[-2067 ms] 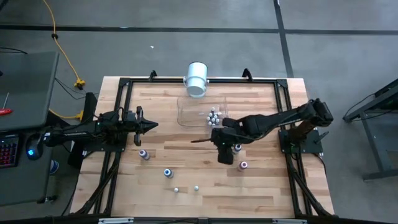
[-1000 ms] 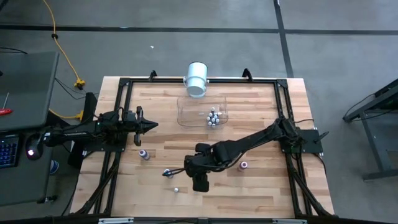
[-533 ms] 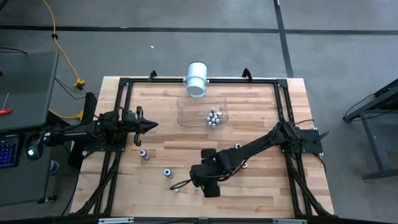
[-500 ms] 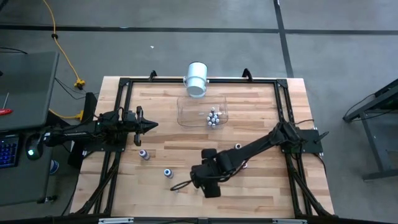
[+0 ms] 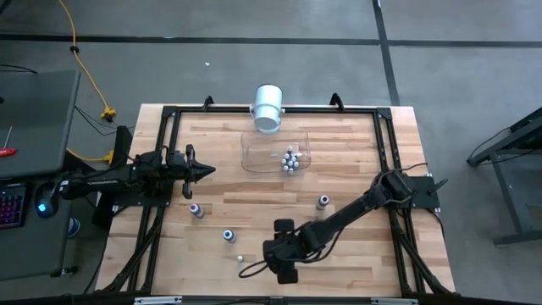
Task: Pick & Place food coloring
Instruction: Put the small light blue food coloring bottle into the transparent bin
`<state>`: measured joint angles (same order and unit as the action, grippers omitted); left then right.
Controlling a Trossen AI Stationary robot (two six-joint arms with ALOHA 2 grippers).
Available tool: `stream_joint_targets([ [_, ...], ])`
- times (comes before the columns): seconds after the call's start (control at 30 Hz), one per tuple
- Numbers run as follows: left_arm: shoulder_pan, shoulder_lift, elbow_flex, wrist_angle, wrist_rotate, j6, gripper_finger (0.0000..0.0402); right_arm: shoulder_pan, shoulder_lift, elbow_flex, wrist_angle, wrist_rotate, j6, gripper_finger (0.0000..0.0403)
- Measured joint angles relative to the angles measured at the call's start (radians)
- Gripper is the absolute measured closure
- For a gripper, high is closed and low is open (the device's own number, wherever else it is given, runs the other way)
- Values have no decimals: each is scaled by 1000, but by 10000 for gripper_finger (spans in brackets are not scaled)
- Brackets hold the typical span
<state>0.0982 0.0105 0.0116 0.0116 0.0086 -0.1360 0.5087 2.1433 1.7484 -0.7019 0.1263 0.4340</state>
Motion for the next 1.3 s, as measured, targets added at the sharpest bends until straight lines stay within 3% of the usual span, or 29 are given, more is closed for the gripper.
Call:
stream_joint_targets([
  [0.4,0,0,0,0,0,0,401,15,22,-94,210,1,-75,217],
  [1.0,0,0,0,0,0,0,401,-4,50,-94,254,59,-76,219],
  [1.3,0,0,0,0,0,0,401,-12,51,-94,248,45,-76,243],
])
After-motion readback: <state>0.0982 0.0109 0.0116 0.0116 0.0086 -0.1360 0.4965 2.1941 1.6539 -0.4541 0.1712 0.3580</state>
